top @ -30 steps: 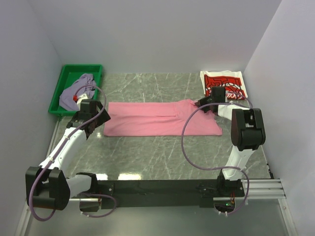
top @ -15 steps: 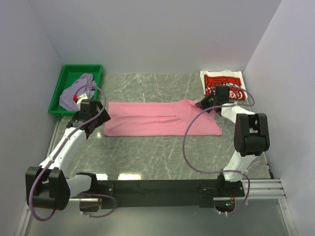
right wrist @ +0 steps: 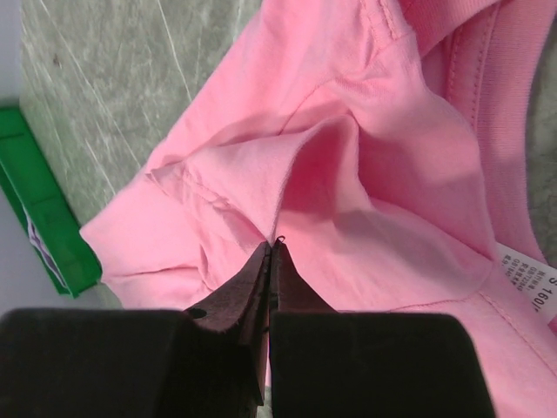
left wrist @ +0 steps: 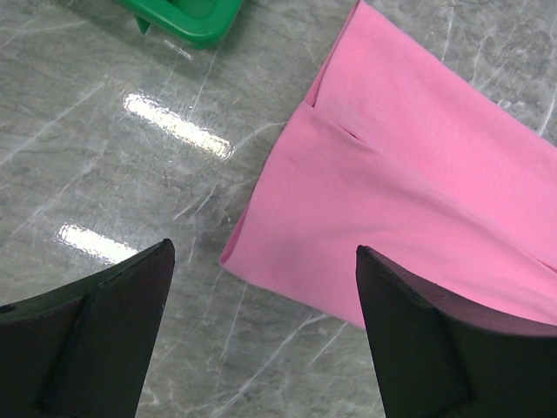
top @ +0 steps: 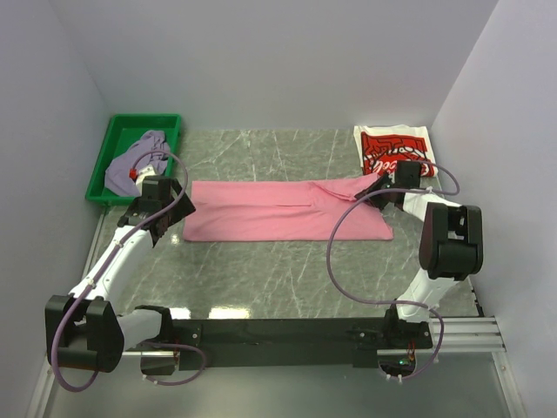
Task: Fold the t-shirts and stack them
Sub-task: Fold the tshirt
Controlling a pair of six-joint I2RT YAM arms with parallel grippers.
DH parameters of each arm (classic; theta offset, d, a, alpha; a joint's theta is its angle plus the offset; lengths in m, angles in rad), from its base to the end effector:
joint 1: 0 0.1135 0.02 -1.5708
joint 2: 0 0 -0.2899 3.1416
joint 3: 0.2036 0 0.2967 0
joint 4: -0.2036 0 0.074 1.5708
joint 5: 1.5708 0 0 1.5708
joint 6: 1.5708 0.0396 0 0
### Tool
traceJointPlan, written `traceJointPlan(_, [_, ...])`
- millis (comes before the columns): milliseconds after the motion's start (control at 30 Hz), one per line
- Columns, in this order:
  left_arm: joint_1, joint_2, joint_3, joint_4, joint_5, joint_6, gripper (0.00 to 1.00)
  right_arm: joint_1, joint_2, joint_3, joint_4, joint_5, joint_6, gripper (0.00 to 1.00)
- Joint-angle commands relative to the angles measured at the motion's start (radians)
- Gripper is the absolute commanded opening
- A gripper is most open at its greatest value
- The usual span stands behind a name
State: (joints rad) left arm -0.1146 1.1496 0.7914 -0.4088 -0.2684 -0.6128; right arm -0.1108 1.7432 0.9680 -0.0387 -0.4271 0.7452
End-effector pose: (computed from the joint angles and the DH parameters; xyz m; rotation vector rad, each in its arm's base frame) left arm 0.2748 -0.0211 0.2545 -0.6951 2.1972 -0.0576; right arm 0.3942 -0.0274 0.1586 0.8189 2.3005 0.8030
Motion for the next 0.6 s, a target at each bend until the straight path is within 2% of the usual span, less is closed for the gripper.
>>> traceJointPlan(0, [-0.002, -0.014, 0.009, 0.025, -0.014, 0.018, 0.91, -0.021, -0.030, -0.008, -0.015, -0.048, -0.066, 0.00])
traceJointPlan(567, [-0.002, -0.008, 0.011, 0.024, -0.017, 0.018, 0.91, -0.086, -0.010, -0.012, -0.096, -0.053, -0.132, 0.00])
